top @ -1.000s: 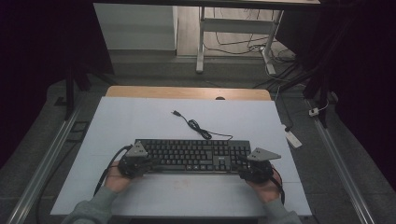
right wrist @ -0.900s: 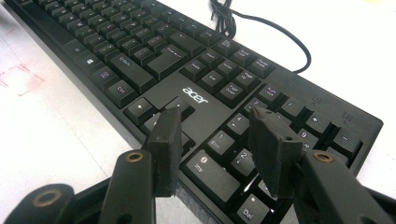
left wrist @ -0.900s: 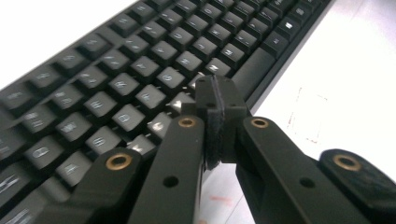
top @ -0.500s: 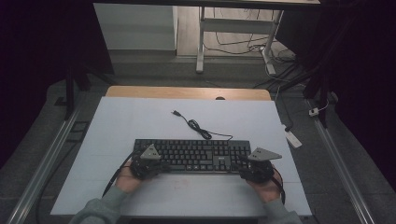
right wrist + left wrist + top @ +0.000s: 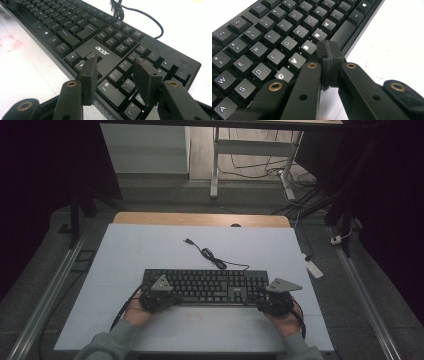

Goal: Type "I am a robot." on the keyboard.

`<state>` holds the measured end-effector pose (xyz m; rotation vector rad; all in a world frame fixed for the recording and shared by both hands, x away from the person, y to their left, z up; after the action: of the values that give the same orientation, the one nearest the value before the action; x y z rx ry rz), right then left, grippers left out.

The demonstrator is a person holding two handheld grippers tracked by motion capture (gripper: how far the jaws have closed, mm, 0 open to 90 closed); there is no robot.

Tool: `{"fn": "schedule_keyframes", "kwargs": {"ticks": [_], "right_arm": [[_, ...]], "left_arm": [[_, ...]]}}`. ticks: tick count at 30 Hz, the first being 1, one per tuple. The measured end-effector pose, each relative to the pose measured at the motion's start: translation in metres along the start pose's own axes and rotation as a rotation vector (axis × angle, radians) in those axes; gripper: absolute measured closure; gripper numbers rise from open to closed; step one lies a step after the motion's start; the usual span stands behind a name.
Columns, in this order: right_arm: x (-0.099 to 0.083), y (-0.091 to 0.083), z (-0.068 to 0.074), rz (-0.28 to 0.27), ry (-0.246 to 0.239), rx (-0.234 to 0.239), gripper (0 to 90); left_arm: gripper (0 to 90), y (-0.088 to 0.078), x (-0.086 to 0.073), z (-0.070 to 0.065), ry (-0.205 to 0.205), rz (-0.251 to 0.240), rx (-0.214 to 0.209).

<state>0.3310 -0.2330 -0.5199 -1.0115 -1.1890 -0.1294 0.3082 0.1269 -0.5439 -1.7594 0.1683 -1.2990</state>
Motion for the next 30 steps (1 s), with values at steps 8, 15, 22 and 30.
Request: {"fn": "schedule_keyframes", "kwargs": {"ticks": [8,15,22,30], "right_arm": [[0.0,0.0,0.0,-0.002,0.002,0.0,54.5],[0.0,-0.001,0.0,0.0,0.001,-0.003,54.5],[0.0,0.0,-0.001,-0.005,0.001,0.001,54.2],[-0.002,-0.004,-0.001,-0.004,0.001,-0.002,53.3]], "left_arm": [[89.1,0.0,0.0,0.0,-0.005,-0.002,0.002],[89.2,0.003,-0.001,0.0,-0.005,0.004,0.0],[86.0,-0.007,0.003,-0.002,0.011,-0.056,0.043],[61.2,-0.023,0.003,0.005,-0.051,-0.13,0.08]]}}
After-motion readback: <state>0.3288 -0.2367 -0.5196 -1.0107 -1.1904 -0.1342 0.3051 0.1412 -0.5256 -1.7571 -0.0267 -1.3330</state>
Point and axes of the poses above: each handheld gripper's, and its own axes: y roughly forward along the jaws, x roughly out of its top, z roughly to its left, the point moved 3 cm from there along y, roughly forward along the jaws, and after that the axes turned 4 degrees about y, right-handed, at the moved point
